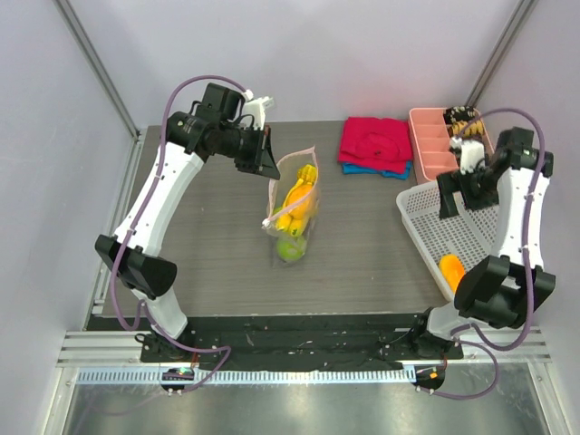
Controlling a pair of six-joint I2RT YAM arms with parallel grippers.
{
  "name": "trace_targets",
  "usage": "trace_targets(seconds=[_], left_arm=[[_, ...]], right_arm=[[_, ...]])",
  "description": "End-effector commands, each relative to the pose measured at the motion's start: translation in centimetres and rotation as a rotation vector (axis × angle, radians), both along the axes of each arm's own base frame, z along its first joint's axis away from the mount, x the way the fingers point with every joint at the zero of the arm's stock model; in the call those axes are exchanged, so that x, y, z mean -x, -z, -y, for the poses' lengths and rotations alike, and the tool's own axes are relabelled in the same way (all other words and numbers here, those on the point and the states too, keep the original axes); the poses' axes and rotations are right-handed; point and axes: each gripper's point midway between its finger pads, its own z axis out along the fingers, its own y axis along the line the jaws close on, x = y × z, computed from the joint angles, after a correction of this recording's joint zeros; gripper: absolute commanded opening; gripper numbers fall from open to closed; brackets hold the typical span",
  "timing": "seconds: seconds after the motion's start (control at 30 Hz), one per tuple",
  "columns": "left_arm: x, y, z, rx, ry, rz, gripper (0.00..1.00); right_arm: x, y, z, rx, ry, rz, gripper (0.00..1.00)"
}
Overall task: Place the food in the zip-top bag and seal the zipper
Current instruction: Pick up the fake fruit from the bin.
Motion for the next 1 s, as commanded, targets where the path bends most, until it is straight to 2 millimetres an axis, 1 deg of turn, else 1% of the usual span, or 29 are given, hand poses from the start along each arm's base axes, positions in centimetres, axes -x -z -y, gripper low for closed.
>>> trace_targets(seconds=[0.0,0.03,0.07,0.1,0.13,0.17,0.2,0.23,0.27,0.4,0.57,0.67,0.83,0.93,0.97], left_arm=[[0.7,-2.4,-0.1,0.038,0.023,0.078,0.00],[0.8,-2.4,0.0,0.044,0.027,0.075,0.00],[0.9,-2.4,0.0,0.044,0.029,0.071,0.00],[1.0,-2.4,0.0,0.046,0.031,0.071,0.00],[1.1,-2.2,-0.1,0.045,0.033,0.071,0.00],[1.1,-2.2,-0.1,0.043,0.035,0.075,0.00],[1.0,-2.1,0.0,0.043,0.036,0.078,0.00],[1.0,-1.9,-0.1,0.041,0.034,0.074,0.00],[1.2,-1.9,-0.1,0.042,0.041,0.072,0.00],[1.4,-1.8,-0.3,0.035,0.040,0.072,0.00],[1.4,-1.9,-0.4,0.030,0.037,0.084,0.00],[1.3,-1.6,-0.4,0.029,0.037,0.075,0.00],[1.0,-1.4,-0.3,0.029,0.034,0.072,0.00],[1.0,-1.2,-0.2,0.028,0.035,0.069,0.00],[1.0,-1.2,-0.2,0.027,0.034,0.069,0.00]], right_arm=[[8.2,3.7,4.3,0.089,0.026,-0.261,0.92],[8.8,4.4,4.8,0.085,0.039,-0.281,0.90],[9.8,5.8,5.0,0.076,0.043,-0.321,0.89],[10.7,6.6,5.9,0.098,0.063,-0.357,0.88],[11.2,7.3,6.1,0.098,0.069,-0.371,0.88],[12.0,8.7,6.0,0.092,0.073,-0.407,0.87],[12.5,9.4,6.3,0.101,0.081,-0.429,0.87],[12.4,10.0,6.6,0.112,0.087,-0.426,0.87],[12.9,11.0,6.3,0.102,0.086,-0.449,0.87],[12.7,12.5,6.1,0.071,0.109,-0.464,0.86],[12.0,14.9,7.0,0.093,0.131,-0.466,0.86],[11.3,16.2,7.3,0.082,0.144,-0.472,0.86],[10.4,17.9,7.6,0.061,0.149,-0.476,0.86],[9.6,18.4,7.6,0.043,0.148,-0.469,0.82],[9.4,18.5,7.6,0.032,0.146,-0.466,0.79]])
